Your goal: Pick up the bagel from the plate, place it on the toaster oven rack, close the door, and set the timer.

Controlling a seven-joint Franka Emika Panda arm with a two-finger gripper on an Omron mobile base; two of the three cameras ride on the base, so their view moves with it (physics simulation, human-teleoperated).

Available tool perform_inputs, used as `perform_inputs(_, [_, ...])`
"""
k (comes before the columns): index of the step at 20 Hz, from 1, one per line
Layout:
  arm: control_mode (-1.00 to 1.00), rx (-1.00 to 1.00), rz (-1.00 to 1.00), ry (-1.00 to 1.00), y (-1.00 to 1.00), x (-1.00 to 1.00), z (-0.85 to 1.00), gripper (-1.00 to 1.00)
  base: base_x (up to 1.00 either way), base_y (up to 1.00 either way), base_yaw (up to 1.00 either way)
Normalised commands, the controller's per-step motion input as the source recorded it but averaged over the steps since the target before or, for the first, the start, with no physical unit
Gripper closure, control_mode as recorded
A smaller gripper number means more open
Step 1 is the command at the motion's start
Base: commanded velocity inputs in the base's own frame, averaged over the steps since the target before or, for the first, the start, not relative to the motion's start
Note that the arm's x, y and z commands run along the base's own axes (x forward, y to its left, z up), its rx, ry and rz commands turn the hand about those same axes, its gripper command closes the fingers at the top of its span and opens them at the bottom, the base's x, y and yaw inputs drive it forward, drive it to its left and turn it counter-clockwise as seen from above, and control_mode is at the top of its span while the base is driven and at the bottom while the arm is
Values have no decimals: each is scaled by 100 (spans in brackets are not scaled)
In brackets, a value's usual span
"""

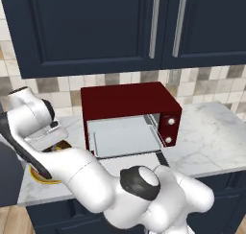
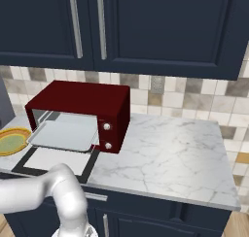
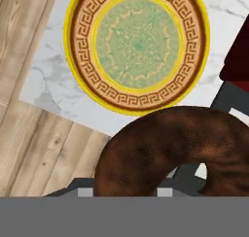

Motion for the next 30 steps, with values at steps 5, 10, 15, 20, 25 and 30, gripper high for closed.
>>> perform_inputs(5, [-100,0,-15,0,-84,0,86,100,0,0,0])
perform_inputs(10, [-100,0,-14,0,-100,3,5,100,0,0,0])
perform_inputs(15, [-100,0,-12,-7,-100,5,-26,100,0,0,0])
perform_inputs(20, [-100,0,-8,-17,-92,0,-13,100,0,0,0])
perform_inputs(25, [-100,0,-1,-16,-59,9,-6,100,0,0,0])
perform_inputs(30, [-100,0,0,-9,-42,7,-17,100,0,0,0])
